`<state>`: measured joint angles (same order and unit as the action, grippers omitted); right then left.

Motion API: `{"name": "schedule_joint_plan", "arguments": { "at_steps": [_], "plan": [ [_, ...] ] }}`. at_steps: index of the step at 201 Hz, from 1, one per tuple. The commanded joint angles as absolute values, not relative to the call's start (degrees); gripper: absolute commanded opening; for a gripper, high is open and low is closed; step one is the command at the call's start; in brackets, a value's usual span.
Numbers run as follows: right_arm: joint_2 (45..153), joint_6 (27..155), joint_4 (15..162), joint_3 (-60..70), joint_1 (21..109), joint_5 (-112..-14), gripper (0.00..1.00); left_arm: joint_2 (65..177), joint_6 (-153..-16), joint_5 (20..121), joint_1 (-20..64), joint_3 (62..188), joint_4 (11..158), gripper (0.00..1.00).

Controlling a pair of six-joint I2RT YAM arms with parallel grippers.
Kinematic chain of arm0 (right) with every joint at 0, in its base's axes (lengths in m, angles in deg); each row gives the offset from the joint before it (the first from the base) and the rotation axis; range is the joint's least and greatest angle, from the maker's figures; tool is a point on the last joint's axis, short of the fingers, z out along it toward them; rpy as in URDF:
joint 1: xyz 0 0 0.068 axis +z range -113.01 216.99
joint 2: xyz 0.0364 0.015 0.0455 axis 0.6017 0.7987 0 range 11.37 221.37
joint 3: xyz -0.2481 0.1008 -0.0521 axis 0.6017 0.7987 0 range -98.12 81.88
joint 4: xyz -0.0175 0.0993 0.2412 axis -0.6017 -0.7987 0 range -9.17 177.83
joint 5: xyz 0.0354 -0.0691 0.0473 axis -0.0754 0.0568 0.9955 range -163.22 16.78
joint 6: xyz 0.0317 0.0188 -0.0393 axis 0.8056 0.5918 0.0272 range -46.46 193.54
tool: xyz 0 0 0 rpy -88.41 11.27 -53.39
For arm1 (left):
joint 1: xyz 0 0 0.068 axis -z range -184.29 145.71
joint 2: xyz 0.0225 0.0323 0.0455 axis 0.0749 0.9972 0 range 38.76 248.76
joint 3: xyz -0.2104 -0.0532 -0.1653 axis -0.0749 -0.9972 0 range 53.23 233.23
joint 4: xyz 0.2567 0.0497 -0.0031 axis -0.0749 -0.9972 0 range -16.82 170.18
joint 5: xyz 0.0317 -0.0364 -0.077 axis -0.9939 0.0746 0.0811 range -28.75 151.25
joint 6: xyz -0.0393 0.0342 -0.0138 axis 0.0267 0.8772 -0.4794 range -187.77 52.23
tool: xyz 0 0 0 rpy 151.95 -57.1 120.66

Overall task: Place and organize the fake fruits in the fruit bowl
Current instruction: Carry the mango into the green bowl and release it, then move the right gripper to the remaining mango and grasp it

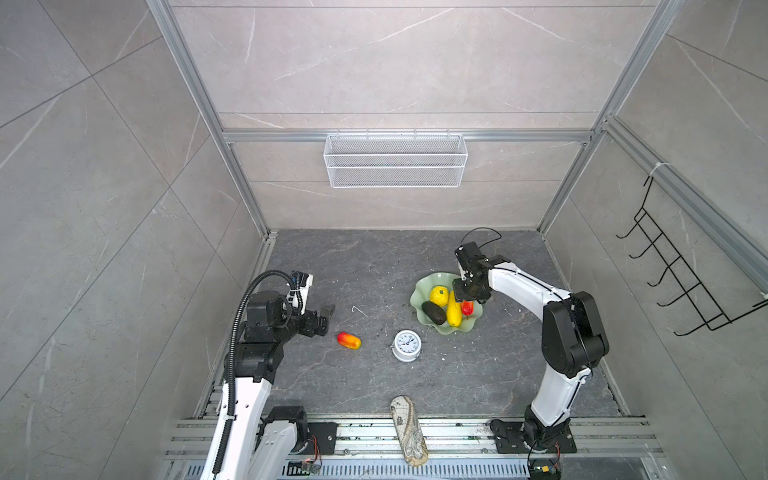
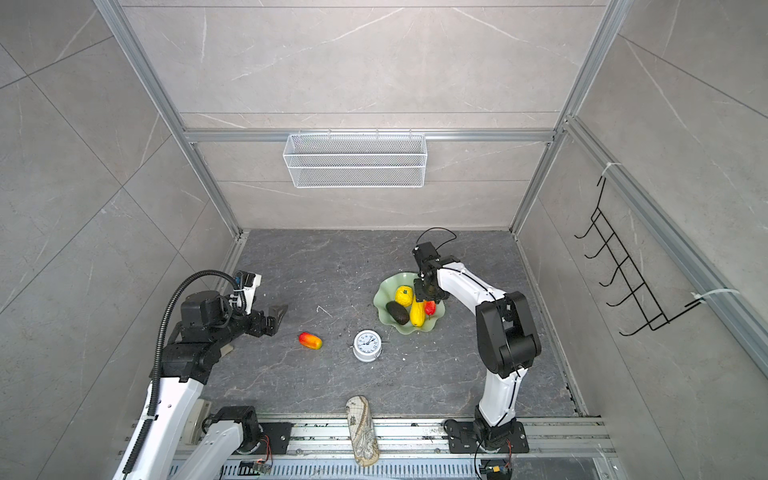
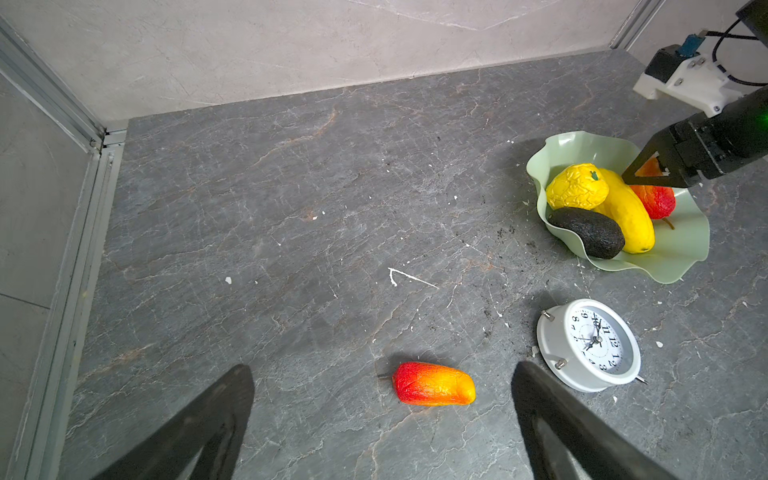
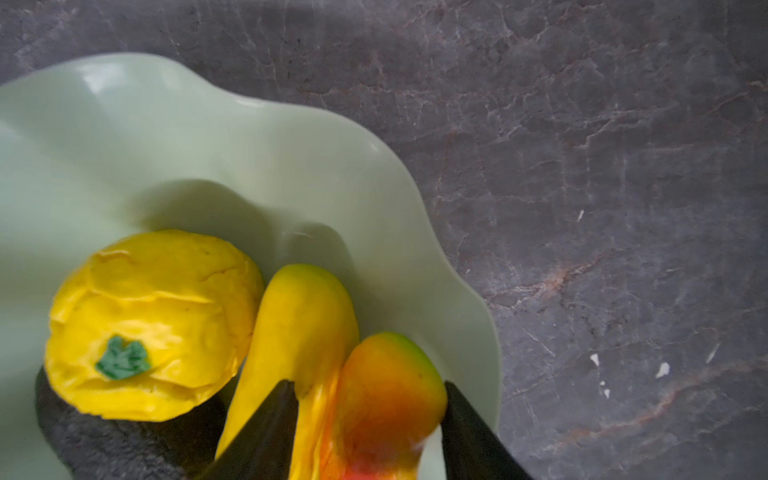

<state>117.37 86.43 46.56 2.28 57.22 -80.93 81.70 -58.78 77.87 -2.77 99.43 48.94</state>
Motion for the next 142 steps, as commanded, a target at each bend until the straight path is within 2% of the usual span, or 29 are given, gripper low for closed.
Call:
{"name": "schedule_joint_plan", "arguments": {
  "at_steps": [1,11,25,36,55,95,142],
  "plan": [
    [115.73,85.78,44.31,-0.29,57.36,-80.52,0.58,81.22,-58.58,78.65,-2.71,99.29,50.28,1.00],
    [114.76,85.41,43.51,-1.13,57.36,-80.61,0.62,81.21,-58.63,78.61,-2.71,99.29,50.28,1.00],
    [113.36,84.08,42.79,-2.22,57.84,-80.09,0.80,81.22,-58.55,78.65,-2.67,99.33,50.25,1.00],
    [112.52,82.41,41.89,-3.49,59.21,-80.12,0.90,81.30,-58.54,78.65,-2.65,99.29,50.30,1.00],
    [111.79,79.26,40.56,-5.59,62.82,-80.61,0.99,81.37,-58.54,78.74,-2.69,99.38,50.32,1.00],
    [112.21,72.99,43.47,-8.01,74.41,-73.36,0.99,81.31,-58.55,78.75,-2.69,99.44,50.36,1.00],
    [120.28,72.78,49.46,-11.61,84.62,-64.85,0.99,80.59,-58.50,78.27,-2.71,99.31,50.23,1.00]
  ]
}}
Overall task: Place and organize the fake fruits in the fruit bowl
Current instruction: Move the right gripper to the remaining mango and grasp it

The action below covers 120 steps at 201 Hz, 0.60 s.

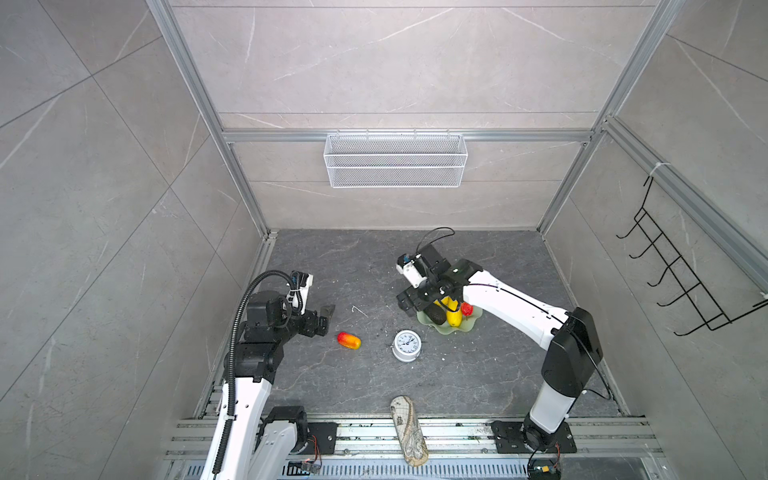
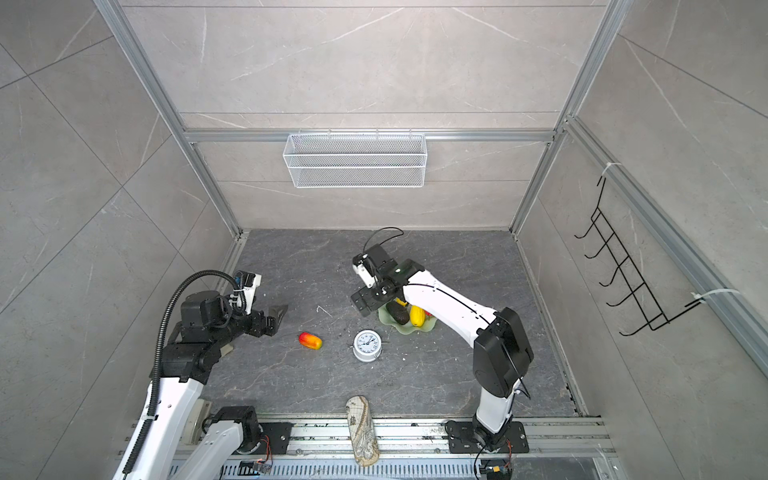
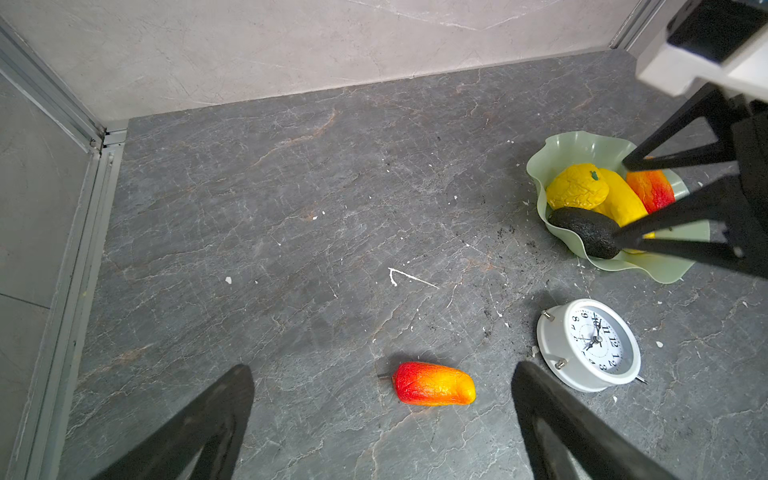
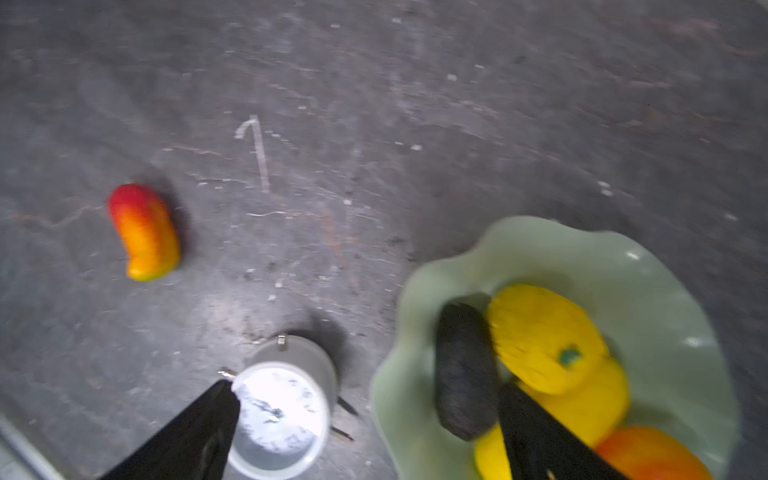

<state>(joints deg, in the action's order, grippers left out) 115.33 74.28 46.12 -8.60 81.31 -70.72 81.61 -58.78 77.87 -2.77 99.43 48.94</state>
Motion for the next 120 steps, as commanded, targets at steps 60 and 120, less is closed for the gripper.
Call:
{"name": "schedule_joint_plan", "arguments": {
  "at_steps": [60,120],
  "plan": [
    [133.36,75.16,52.78,-19.84,93.87,-60.95,0.99,80.06,-58.63,77.78,-2.70,99.27,50.04,1.00],
    [143.80,78.07,49.78,-29.93,95.88,-62.28,0.83,80.07,-58.63,78.16,-2.70,99.38,49.99,1.00]
  ]
}}
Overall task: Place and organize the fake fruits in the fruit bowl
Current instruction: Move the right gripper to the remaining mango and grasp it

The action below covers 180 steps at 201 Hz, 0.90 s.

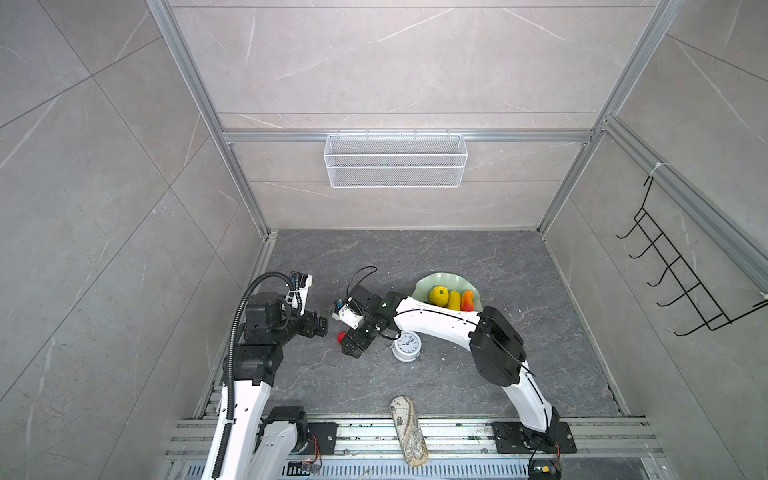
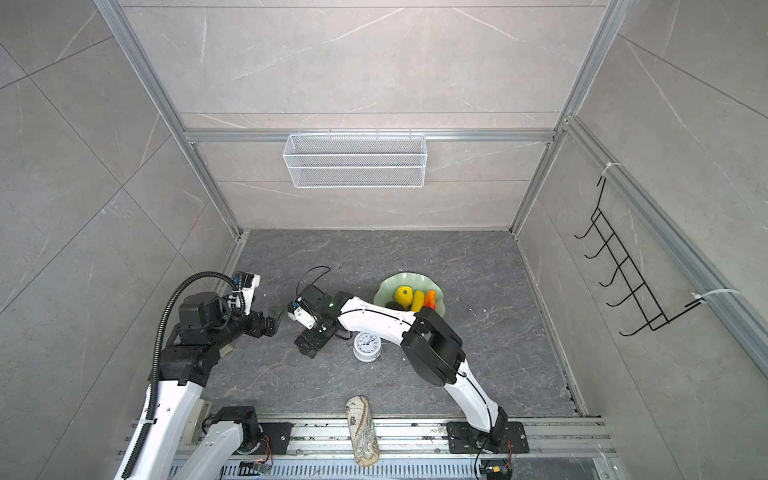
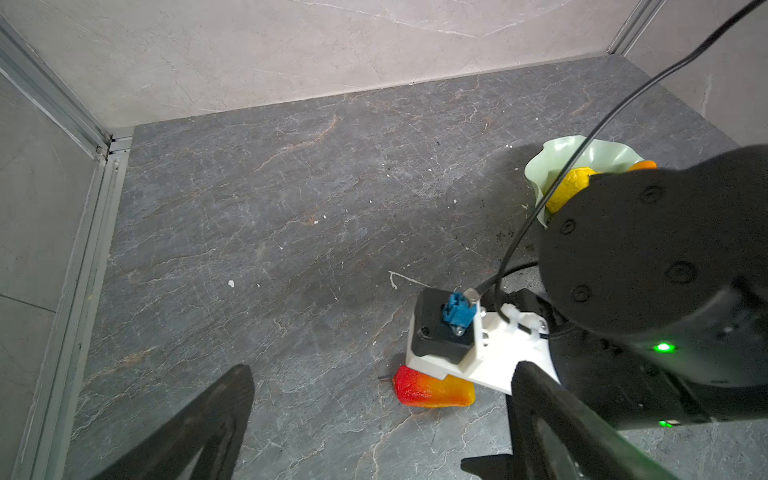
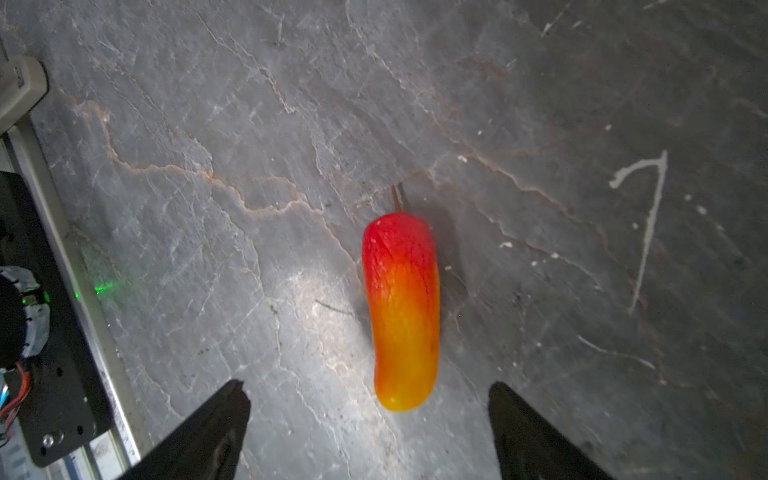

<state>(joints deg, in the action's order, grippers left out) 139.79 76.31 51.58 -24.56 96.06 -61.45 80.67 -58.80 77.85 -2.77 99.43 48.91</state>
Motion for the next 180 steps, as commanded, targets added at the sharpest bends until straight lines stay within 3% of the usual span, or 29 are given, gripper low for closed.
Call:
{"name": "schedule_joint_plan", "arguments": {
  "at_steps": [1,59,114,180],
  "plan": [
    [143.99,78.09,49.65,-30.14,95.88,-62.30,0.83,80.07,-58.63,78.19,-2.71,99.38,50.05,1.00],
    [150.55,79.53,47.30,-37.44,95.88,-63.04,0.64,80.02,-58.68,78.30,-2.71,99.38,50.10,1.00],
    [151.78,79.81,46.13,-38.78,95.88,-63.95,0.35,79.74,-58.64,78.52,-2.71,99.38,50.07,1.00],
    [143.85,79.96,47.65,-31.45,93.58,-66.72,0.21,79.41,-58.63,78.76,-2.63,99.38,50.18,1.00]
  ]
}}
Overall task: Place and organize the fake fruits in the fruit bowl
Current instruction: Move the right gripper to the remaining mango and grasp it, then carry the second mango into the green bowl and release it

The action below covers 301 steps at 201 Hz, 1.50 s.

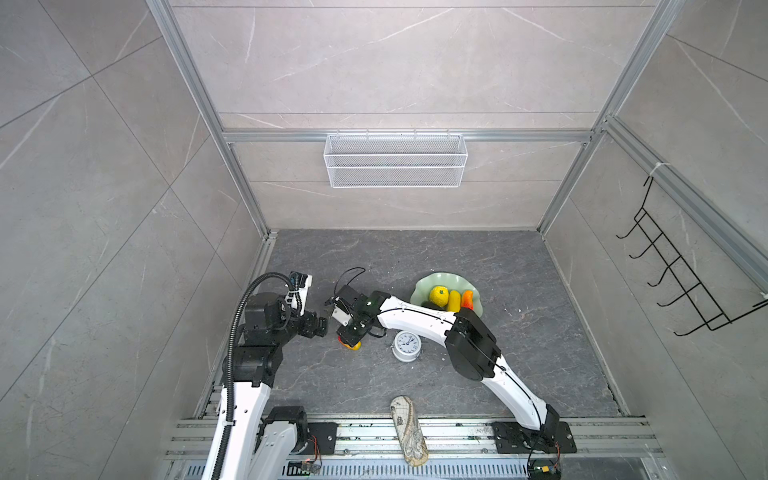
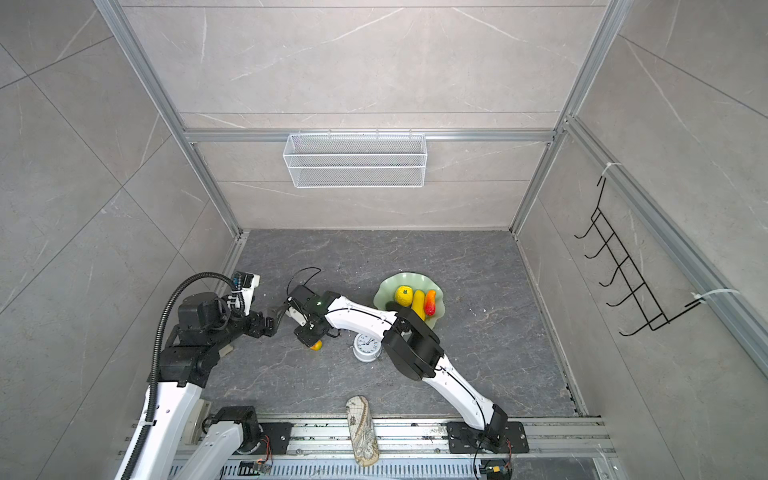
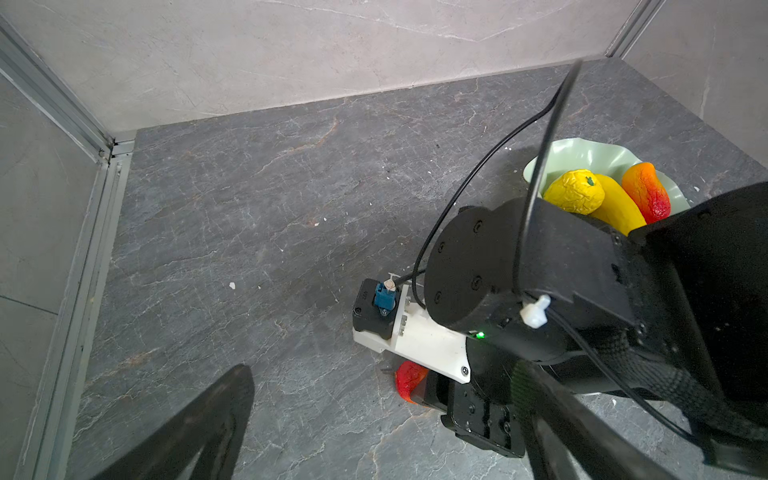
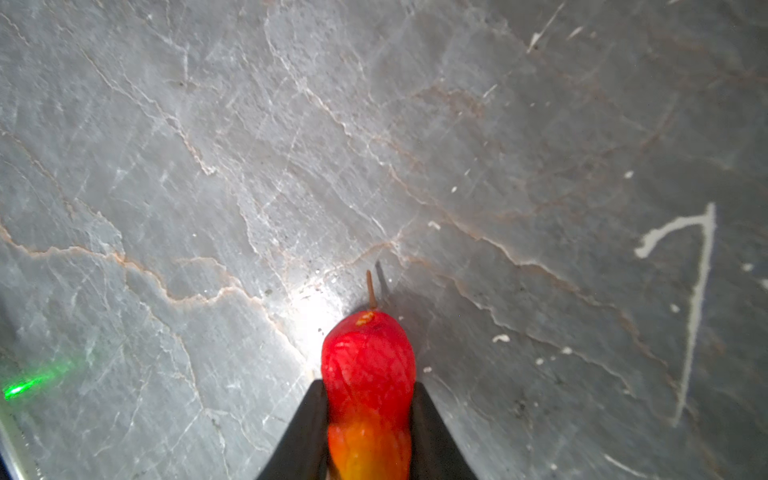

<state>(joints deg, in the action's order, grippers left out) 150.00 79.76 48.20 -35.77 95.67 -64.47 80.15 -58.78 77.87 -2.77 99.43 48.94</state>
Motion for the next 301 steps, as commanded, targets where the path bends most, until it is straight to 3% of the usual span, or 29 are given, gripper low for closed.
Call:
{"name": "schedule_joint_plan", "arguments": {
  "at_steps": [1,69,114,210,301],
  "plan": [
    [143.71,80.05,47.79,-31.13,93.41,-66.72,0.21,79.39,-58.63,78.75,-2.67,99.38,50.19,1.00],
    [125.34,83.12,53.05,-14.45,83.76,-71.11,0.18,79.44,-58.64,78.99,-2.66,99.29,50.32,1.00],
    [119.30,86.41,54.15,-6.72,76.20,-77.63,0.17,79.47,-58.66,79.09,-2.68,99.29,50.43,1.00],
    [121.15,95.32,54.35,-4.15,72.59,-86.43,0.16,79.23,-58.68,78.83,-2.69,99.11,50.27,1.00],
    [124.52,100.40,55.98,-6.02,72.32,-87.41,0.18,79.62,-58.66,78.84,-2.71,99.18,50.13,1.00]
  ]
}}
